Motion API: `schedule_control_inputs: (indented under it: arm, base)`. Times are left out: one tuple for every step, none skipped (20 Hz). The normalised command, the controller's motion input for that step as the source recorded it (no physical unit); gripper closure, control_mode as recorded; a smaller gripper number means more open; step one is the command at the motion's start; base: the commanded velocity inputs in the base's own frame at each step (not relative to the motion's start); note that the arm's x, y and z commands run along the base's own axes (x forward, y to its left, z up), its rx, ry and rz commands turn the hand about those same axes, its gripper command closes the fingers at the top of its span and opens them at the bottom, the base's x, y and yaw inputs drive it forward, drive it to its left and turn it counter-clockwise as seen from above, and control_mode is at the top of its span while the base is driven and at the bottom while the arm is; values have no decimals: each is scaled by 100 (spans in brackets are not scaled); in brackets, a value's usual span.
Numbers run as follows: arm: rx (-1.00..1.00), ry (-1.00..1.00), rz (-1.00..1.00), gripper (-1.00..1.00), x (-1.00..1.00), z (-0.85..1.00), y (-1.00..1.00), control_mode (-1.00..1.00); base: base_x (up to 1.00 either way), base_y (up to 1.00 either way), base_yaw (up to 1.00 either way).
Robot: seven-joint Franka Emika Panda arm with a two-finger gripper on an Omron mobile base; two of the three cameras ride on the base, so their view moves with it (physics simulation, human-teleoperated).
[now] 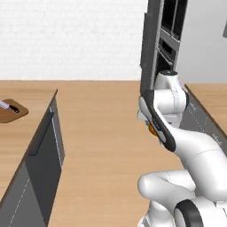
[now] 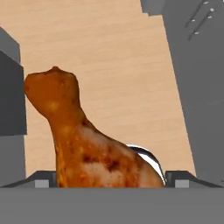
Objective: Pick up the knife from the drawer and place it on the cutting board. Then place the meat from the plate to the cutting board.
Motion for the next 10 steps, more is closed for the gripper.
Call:
schedule_control_inputs:
  arm:
    - [0, 0, 0, 100, 0, 0, 0, 100]
    - [0, 0, 0, 100, 0, 0, 0, 100]
    - [0, 0, 0, 100, 0, 0, 0, 100]
    - [0, 0, 0, 100, 0, 0, 0, 100]
    - [0, 0, 0, 100, 0, 0, 0, 100]
    - [0, 0, 0, 100, 0, 0, 0, 100]
    - [0, 0, 0, 100, 0, 0, 0, 100]
    - [0, 0, 0, 100, 0, 0, 0, 100]
    - [0, 0, 0, 100, 0, 0, 0, 100]
    - [0, 0, 0, 100, 0, 0, 0, 100]
  base:
    - [100, 22, 47]
    - [100, 17, 48]
    - [100, 20, 48]
    - [100, 19, 50]
    - [100, 14, 54]
    - [100, 8, 58]
    - [100, 0, 66]
    - [100, 2, 71]
    - [94, 3, 76]
    - [74, 0, 82]
